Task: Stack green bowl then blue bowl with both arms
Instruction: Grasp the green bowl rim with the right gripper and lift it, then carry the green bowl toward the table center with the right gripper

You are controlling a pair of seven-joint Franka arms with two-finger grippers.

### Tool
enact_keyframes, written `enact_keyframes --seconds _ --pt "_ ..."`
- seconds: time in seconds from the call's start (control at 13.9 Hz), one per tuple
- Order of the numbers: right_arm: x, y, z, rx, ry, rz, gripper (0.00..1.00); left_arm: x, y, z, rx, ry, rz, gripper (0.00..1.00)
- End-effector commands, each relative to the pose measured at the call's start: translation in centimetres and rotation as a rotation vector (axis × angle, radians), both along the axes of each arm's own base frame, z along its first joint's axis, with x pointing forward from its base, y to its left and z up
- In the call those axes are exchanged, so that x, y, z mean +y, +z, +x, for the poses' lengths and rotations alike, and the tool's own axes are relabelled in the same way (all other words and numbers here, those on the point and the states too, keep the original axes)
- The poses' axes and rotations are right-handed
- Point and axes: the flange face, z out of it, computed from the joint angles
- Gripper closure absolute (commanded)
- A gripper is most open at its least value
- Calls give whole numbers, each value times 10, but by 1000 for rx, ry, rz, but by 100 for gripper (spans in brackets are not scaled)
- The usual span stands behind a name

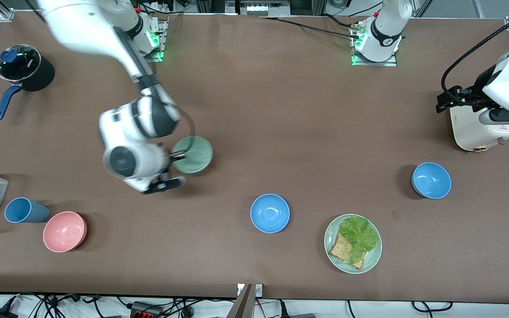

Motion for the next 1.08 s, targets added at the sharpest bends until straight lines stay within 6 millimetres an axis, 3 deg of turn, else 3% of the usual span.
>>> enact_keyframes --seconds 0.0,0.14,0.36,0.51,0.65,0.87,1.01 --pt "50 -10 -15 2 -53 53 100 -1 6 2 3 -8 -21 0" --pt "87 -25 -38 3 -74 14 100 -1 6 2 4 -8 -17 0" --pt "123 -49 -55 -36 -124 9 100 -5 4 0 20 -5 -18 0" --pt "137 -58 -66 -30 -173 -16 100 -4 3 0 24 -11 -19 0" --pt "146 -59 -73 -24 -189 -25 100 2 -11 6 50 -1 -26 0" --pt "158 -56 -85 -14 -194 -36 100 24 -26 13 74 34 -31 0" --pt "160 -61 -88 -10 -195 -44 100 39 -48 23 102 58 -33 0"
